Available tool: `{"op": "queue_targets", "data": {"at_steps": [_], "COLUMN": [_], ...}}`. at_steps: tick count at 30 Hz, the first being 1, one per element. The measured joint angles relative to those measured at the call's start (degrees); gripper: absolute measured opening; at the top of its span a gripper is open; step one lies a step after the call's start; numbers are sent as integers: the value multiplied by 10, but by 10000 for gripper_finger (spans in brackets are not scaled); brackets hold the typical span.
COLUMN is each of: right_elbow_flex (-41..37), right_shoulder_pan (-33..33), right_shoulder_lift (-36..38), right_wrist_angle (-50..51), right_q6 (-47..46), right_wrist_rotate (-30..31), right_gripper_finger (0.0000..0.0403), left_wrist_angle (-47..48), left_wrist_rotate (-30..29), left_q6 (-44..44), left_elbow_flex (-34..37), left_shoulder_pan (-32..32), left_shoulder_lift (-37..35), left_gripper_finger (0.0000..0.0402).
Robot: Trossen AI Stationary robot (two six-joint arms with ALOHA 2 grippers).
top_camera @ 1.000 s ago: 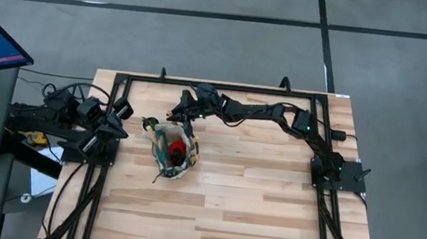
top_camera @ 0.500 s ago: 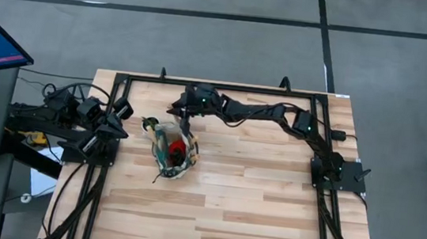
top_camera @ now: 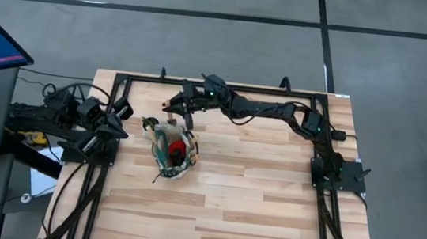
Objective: Pick & Place Garden tools in Gardening bag
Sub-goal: Put the trowel into the gardening bag
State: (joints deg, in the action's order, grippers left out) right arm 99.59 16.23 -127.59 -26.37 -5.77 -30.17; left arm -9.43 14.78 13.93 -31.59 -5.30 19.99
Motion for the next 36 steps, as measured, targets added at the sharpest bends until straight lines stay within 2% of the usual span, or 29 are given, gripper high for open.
{"op": "queue_targets", "data": {"at_steps": [8, 12, 20, 28, 31, 36], "right_elbow_flex": [0, -1, -3, -3, -2, -2], "right_shoulder_pan": [-3, -5, 0, -4, -4, -9], "right_shoulder_lift": [-12, -10, -12, -11, -10, -10], "right_wrist_angle": [9, 19, 57, -124, -105, -25], "right_q6": [-14, 25, 39, -74, -77, -29], "right_wrist_rotate": [-9, 19, 46, -30, -29, -10], "right_gripper_finger": [61, 61, 61, 61, 61, 61], "left_wrist_angle": [0, 0, 0, 0, 0, 0], "left_wrist_rotate": [0, 0, -3, -2, -2, -2], "left_q6": [0, 0, 0, -1, 0, -1], "left_elbow_flex": [0, 0, 0, 0, 0, 0], "left_shoulder_pan": [0, 0, 0, 0, 0, 0], "left_shoulder_lift": [0, 0, 0, 0, 0, 0], "left_gripper_finger": [3, 3, 3, 3, 3, 3]}}
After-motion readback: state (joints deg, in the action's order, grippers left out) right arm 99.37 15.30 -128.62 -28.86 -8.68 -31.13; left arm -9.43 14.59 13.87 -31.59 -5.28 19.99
